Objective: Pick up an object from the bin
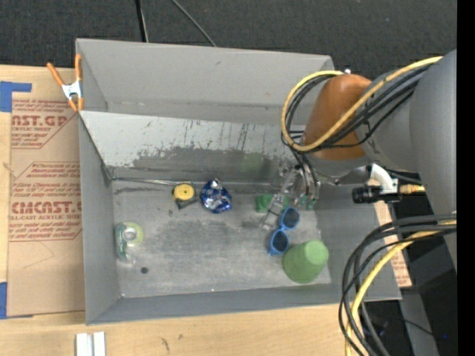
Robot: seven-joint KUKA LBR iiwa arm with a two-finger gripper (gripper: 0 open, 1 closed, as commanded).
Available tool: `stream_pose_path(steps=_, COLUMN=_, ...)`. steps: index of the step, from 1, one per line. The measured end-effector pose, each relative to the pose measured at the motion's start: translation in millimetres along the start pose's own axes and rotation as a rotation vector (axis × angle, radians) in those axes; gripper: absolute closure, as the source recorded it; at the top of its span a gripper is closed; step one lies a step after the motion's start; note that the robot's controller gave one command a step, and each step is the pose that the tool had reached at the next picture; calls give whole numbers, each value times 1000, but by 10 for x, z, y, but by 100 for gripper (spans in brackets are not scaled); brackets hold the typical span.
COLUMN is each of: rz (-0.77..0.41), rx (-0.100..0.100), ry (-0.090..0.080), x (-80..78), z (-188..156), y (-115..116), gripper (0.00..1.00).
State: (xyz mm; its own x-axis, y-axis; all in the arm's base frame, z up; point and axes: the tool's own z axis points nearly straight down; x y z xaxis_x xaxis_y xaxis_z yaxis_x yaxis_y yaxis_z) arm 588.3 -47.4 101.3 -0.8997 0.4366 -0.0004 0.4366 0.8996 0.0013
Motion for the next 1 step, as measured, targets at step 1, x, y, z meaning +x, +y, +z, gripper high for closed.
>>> stream_pose_path(steps=1, rz=284, rx=3, ry=2, x=-8, z=330, y=-126, gripper=0)
